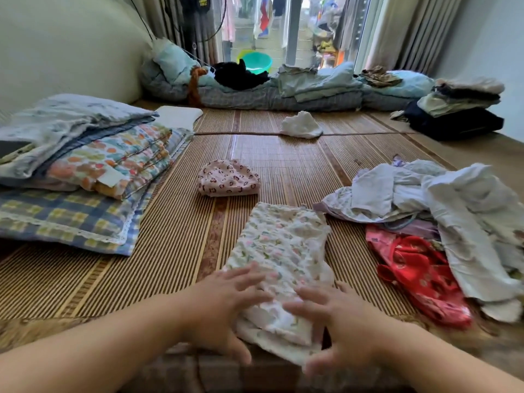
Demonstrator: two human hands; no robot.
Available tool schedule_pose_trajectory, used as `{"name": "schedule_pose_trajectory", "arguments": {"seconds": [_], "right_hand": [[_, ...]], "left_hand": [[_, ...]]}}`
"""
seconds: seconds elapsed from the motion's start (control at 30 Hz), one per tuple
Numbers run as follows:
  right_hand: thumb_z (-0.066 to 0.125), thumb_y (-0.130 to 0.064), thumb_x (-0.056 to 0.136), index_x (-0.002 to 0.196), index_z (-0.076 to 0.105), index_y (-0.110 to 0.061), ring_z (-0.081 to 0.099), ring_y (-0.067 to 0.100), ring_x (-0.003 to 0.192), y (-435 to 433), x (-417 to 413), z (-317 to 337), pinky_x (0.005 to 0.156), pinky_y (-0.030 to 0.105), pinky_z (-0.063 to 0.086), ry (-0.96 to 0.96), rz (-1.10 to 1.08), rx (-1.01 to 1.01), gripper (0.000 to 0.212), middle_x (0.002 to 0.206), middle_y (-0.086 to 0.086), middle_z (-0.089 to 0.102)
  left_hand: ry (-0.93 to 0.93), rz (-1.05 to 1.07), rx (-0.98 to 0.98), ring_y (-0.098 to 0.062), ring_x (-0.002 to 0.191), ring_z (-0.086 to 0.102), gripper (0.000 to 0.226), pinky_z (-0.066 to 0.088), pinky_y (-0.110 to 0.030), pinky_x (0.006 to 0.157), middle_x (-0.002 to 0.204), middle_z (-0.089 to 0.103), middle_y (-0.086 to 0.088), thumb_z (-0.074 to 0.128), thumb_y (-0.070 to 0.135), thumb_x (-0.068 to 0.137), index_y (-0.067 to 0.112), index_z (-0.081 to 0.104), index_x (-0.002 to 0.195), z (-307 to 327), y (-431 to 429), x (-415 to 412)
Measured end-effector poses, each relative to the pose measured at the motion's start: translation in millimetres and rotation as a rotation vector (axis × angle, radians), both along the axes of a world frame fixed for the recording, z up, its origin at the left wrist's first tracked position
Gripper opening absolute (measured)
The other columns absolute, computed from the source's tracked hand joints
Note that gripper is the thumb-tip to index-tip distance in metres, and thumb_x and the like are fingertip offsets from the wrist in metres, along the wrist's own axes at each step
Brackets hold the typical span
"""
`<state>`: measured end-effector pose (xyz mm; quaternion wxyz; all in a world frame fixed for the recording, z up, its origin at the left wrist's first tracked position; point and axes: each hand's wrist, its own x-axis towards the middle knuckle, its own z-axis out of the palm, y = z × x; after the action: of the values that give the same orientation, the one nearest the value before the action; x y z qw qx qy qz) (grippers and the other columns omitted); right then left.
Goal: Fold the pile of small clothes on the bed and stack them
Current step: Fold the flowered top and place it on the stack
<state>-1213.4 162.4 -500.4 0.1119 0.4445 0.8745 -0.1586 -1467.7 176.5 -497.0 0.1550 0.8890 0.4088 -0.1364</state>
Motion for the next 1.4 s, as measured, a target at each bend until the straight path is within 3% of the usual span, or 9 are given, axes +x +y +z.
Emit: {"name": "schedule_pose_trajectory", "arguments": {"seconds": [0.07, 0.17, 0.3, 0.47, 0.6, 0.7, 0.9, 1.13, 1.4], "right_hand": [[0.049, -0.091, 0.051, 0.146, -0.003, -0.051, -0.021, 0.015, 0.144, -13, -1, -14, 0.112, 0.05, -0.01, -0.068, -0.004, -0.014, 0.116, 0.155, -0.013, -0.018], [0.054, -0.074, 0.072, 0.143, 0.021, -0.049, 0.023, 0.036, 0.144, -19, -8, -33, 0.1, 0.069, 0.028, -0.112, 0.007, 0.202, 0.083, 0.158, 0.011, 0.022], [0.007, -0.073, 0.086, 0.141, 0.036, -0.041, 0.022, 0.032, 0.145, -17, -6, -33, 0.104, 0.065, 0.027, -0.089, -0.043, 0.16, 0.069, 0.157, 0.005, 0.027], [0.048, -0.041, 0.097, 0.134, 0.05, -0.041, 0.029, -0.014, 0.129, -17, 7, -17, 0.108, 0.009, 0.015, 0.462, -0.271, -0.112, 0.037, 0.141, -0.028, 0.034], [0.06, -0.04, 0.086, 0.101, 0.073, -0.013, 0.068, 0.02, 0.1, -16, 13, 8, 0.089, 0.033, 0.053, 0.896, -0.466, -0.381, 0.034, 0.107, 0.003, 0.073], [0.057, -0.044, 0.091, 0.098, 0.068, 0.0, 0.069, 0.029, 0.085, -2, 14, 36, 0.073, 0.03, 0.056, 1.105, -0.512, -0.417, 0.046, 0.094, 0.01, 0.074], [0.055, -0.048, 0.091, 0.09, 0.07, -0.009, 0.069, 0.033, 0.089, 77, 6, 37, 0.084, 0.052, 0.054, 0.981, -0.831, -0.097, 0.042, 0.09, 0.012, 0.074], [0.063, -0.041, 0.088, 0.134, 0.044, -0.017, 0.054, 0.027, 0.116, 113, 4, 9, 0.079, 0.027, 0.038, 0.509, -0.982, 0.005, 0.055, 0.128, 0.009, 0.058], [0.076, -0.05, 0.071, 0.103, 0.065, -0.021, 0.059, 0.01, 0.078, 97, -6, -16, 0.066, 0.024, 0.044, 0.277, -0.931, -0.134, 0.044, 0.088, -0.008, 0.064]], "left_hand": [[0.072, 0.07, -0.034, -0.008, 0.146, -0.014, 0.102, -0.003, -0.035, 0.118, 0.16, -0.008, 0.017, 0.067, 0.069, 0.069, 0.046, 0.009, 0.15, -4, 3, -10], [0.063, 0.115, -0.068, -0.005, 0.146, -0.007, 0.101, -0.002, -0.026, 0.115, 0.16, -0.003, 0.017, 0.069, 0.067, 0.069, 0.046, 0.011, 0.15, -5, 1, -13], [0.022, 0.108, -0.055, -0.005, 0.146, 0.0, 0.099, 0.003, -0.025, 0.114, 0.16, 0.003, 0.019, 0.069, 0.067, 0.067, 0.048, 0.016, 0.149, -4, -7, -10], [-0.063, 0.129, -0.046, -0.001, 0.132, 0.03, 0.088, 0.023, -0.027, 0.115, 0.144, 0.037, 0.025, 0.069, 0.064, 0.063, 0.047, 0.034, 0.142, -7, -4, -17], [-0.399, 0.226, -0.097, -0.001, 0.095, 0.057, 0.013, 0.05, -0.029, 0.091, 0.098, 0.068, 0.015, 0.068, 0.034, 0.08, 0.024, 0.069, 0.087, -1, 0, -19], [-0.849, 0.405, -0.277, -0.013, 0.057, 0.053, 0.016, 0.047, -0.023, 0.053, 0.068, 0.062, 0.0, 0.063, 0.023, 0.078, 0.008, 0.061, 0.071, 18, 6, -10], [-1.333, 0.877, -0.321, -0.03, 0.087, 0.071, 0.038, 0.058, -0.052, 0.078, 0.101, 0.071, -0.011, 0.069, 0.034, 0.085, 0.009, 0.06, 0.113, 19, 52, 19], [-0.744, 0.971, -0.317, -0.019, 0.091, 0.067, 0.077, 0.056, -0.026, 0.069, 0.125, 0.057, -0.007, 0.071, 0.035, 0.083, 0.028, 0.027, 0.146, -10, 89, 39], [-0.441, 0.94, -0.266, -0.023, 0.097, 0.063, 0.074, 0.057, -0.04, 0.082, 0.111, 0.058, -0.003, 0.077, 0.037, 0.074, 0.027, 0.035, 0.134, -19, 97, 42]]}}
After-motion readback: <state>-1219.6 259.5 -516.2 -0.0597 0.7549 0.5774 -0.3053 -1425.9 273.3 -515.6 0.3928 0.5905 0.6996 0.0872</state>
